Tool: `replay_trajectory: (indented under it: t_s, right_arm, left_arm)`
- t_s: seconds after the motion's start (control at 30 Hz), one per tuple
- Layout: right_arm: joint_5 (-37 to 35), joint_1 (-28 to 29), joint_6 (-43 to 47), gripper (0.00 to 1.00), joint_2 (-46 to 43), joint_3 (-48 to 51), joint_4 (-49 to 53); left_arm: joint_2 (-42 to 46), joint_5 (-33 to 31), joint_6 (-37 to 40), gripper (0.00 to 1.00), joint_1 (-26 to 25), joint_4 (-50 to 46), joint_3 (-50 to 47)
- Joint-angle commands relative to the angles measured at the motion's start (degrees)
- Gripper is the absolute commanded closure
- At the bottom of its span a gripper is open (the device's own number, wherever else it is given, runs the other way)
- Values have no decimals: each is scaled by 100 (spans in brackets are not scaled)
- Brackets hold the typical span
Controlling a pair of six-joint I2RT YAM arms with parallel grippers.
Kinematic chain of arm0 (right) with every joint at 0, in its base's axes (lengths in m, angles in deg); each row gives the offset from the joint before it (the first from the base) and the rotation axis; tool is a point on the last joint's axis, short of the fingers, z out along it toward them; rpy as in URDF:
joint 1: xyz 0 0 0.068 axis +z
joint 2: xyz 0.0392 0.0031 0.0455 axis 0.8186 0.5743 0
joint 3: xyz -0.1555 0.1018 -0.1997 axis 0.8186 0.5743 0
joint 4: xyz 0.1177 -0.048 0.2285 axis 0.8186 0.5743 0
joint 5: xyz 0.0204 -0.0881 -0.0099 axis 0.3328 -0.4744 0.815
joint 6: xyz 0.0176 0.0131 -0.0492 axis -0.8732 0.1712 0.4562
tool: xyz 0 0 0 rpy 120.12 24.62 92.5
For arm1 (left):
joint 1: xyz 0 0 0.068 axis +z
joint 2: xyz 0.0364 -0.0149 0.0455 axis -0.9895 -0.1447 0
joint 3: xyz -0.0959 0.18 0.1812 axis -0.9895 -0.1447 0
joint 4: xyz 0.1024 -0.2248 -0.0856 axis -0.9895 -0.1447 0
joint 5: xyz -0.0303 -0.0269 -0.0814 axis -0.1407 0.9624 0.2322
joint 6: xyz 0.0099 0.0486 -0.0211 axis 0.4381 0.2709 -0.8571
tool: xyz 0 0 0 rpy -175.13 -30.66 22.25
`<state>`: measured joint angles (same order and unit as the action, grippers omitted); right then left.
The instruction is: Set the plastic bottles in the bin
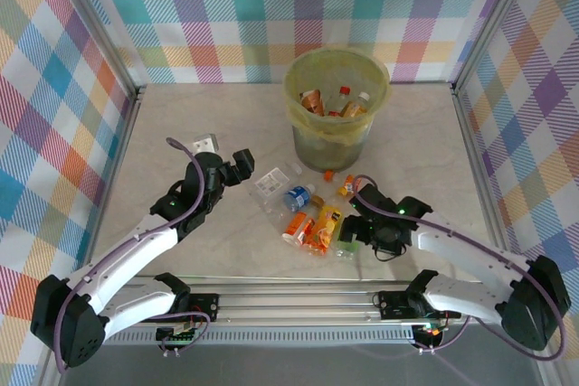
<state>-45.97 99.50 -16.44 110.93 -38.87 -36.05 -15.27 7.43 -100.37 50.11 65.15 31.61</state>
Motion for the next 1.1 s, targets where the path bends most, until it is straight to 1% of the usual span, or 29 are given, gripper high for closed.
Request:
replay_trajectory:
  t_s: [0.0,0.1,0.13,0.4,0.63,0.87,1.07]
  right_arm:
    - [21,79,-141,4,264,-156,-419]
    - [98,80,-94,11,515,-226,-630]
    - [113,80,-67,12,604,-271,-666]
    - [60,80,-39,15,1048,-433,-832]
    - [-134,71,-158,18,1242,-430,-706]
    - [-354,15,-306,19,1198,-330,-487]
    - [-268,-196,-300,21,990,-79,-516]
  left_arm:
    - [-50,68,-92,0,55,203,-50]
    - [-71,42,-90,0,55,205,-51]
    - [-69,40,-96,0,55,205,-58]
    - [-47,8,-87,0,55,154,-75]
    - [-39,23,-87,0,55,126,-70]
    - [-60,42,-87,0,55,126,-59]
    - [-92,55,-107,0,55,135,-50]
